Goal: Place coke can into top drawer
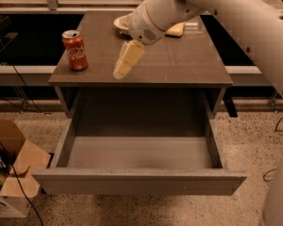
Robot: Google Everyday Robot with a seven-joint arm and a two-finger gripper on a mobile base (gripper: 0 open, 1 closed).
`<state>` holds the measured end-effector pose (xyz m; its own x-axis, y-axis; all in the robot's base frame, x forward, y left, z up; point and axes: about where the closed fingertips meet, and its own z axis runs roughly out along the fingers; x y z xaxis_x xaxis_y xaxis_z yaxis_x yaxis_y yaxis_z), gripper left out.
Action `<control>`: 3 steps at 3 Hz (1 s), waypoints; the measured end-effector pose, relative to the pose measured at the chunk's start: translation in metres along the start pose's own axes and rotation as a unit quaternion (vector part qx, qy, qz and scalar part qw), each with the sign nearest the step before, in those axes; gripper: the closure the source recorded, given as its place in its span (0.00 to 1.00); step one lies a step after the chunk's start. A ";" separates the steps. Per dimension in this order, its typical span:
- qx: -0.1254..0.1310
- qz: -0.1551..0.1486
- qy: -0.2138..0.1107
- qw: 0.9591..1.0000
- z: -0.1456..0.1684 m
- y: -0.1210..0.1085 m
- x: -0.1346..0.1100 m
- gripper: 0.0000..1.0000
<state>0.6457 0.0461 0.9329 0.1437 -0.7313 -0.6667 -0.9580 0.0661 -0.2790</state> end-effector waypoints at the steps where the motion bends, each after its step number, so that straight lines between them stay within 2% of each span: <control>1: -0.020 -0.019 -0.023 0.999 0.041 -0.019 -0.026 0.00; 2: -0.020 -0.019 -0.023 0.999 0.041 -0.019 -0.026 0.00; 3: -0.011 -0.002 -0.030 0.999 0.060 -0.024 -0.023 0.00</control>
Offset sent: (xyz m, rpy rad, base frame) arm 0.0198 0.0354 -0.0066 0.0204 0.0022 0.0533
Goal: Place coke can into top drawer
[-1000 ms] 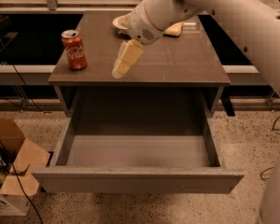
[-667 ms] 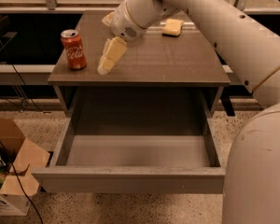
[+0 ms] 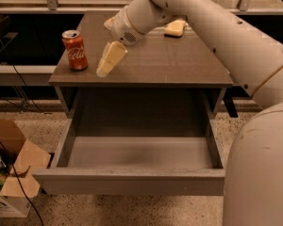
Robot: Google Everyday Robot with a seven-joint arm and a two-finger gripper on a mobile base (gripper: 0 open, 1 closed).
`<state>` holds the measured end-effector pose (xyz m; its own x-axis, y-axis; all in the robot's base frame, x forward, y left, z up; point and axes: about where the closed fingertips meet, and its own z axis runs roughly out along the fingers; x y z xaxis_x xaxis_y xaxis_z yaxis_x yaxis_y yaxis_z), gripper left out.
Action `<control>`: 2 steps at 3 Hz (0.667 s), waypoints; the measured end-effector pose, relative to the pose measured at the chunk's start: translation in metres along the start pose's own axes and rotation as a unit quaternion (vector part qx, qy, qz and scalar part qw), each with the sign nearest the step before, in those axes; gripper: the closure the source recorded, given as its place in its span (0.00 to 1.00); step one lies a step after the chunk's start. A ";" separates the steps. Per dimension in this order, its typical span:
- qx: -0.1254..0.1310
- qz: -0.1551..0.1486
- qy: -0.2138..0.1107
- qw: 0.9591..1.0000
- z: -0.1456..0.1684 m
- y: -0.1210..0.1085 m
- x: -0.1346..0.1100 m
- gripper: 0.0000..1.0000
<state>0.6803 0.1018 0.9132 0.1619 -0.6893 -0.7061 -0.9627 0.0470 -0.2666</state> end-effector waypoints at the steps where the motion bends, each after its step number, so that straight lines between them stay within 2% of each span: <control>1: 0.003 0.002 -0.021 1.000 0.029 -0.015 -0.003 0.00; 2: 0.012 0.005 -0.049 0.999 0.051 -0.033 -0.007 0.00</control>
Offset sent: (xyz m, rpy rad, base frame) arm 0.0683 0.0556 -0.0226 0.1767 -0.0356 -0.0109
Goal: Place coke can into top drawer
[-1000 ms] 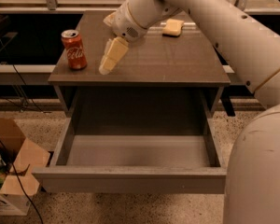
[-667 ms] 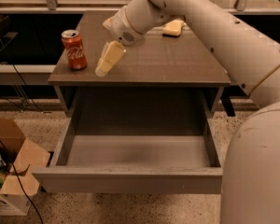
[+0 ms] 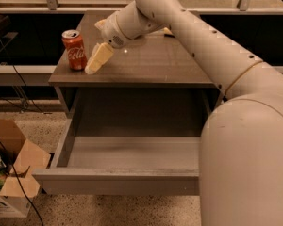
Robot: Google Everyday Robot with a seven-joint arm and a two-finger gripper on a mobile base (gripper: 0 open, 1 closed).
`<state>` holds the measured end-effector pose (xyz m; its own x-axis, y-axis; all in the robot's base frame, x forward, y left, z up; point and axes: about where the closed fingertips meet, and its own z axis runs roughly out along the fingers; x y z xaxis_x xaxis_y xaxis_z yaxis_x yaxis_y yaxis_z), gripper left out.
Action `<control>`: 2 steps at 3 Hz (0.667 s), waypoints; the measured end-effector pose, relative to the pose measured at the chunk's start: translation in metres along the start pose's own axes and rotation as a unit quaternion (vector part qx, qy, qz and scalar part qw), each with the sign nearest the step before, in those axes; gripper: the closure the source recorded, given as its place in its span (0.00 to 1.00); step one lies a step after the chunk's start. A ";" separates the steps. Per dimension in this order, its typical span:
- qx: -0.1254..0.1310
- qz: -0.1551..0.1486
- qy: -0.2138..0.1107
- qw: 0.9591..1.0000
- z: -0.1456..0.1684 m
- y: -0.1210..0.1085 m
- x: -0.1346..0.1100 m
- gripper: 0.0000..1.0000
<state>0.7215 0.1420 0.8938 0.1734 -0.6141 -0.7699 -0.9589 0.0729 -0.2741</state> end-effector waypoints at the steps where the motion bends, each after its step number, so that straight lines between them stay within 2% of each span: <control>1: 0.008 0.001 -0.030 1.000 0.018 -0.017 -0.006 0.00; 2: 0.001 -0.006 -0.050 0.999 0.037 -0.028 -0.016 0.00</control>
Offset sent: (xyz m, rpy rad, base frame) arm 0.0529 0.0564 0.0055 0.1371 -0.0312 0.0674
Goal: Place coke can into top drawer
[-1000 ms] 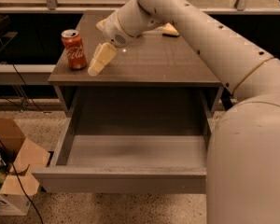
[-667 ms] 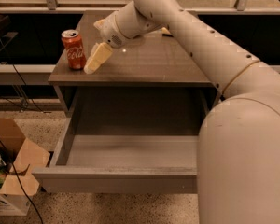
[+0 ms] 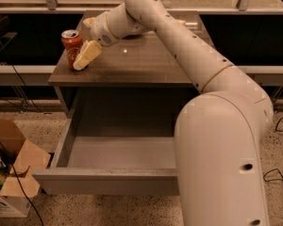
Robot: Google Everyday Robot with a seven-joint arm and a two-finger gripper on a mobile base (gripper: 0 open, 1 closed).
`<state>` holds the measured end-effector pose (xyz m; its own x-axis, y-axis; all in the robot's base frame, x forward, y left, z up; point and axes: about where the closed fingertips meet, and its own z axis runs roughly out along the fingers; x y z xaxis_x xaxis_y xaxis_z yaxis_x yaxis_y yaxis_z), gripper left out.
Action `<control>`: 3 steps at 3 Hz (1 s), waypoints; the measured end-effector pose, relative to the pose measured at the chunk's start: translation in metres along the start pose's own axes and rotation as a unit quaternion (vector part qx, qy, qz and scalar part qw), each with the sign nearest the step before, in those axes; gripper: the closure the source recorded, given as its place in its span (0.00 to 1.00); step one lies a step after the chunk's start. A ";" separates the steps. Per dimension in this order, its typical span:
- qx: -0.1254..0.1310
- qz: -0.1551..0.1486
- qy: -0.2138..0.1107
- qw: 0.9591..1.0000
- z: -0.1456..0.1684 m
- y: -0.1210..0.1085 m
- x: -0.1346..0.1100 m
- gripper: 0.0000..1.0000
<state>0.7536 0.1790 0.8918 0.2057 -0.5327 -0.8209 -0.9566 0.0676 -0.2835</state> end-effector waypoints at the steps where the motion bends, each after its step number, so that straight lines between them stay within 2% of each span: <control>1: -0.023 -0.013 -0.013 1.000 0.021 -0.002 -0.010 0.18; 2: -0.048 -0.020 -0.019 0.998 0.036 0.004 -0.016 0.42; 3: -0.049 -0.015 -0.014 0.999 0.030 0.006 -0.016 0.65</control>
Offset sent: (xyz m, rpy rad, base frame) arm 0.0038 0.0513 -0.0029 0.0063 0.0251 0.1612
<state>0.7510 0.2136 0.8884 0.2389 -0.5099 -0.8264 -0.9651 -0.0311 -0.2599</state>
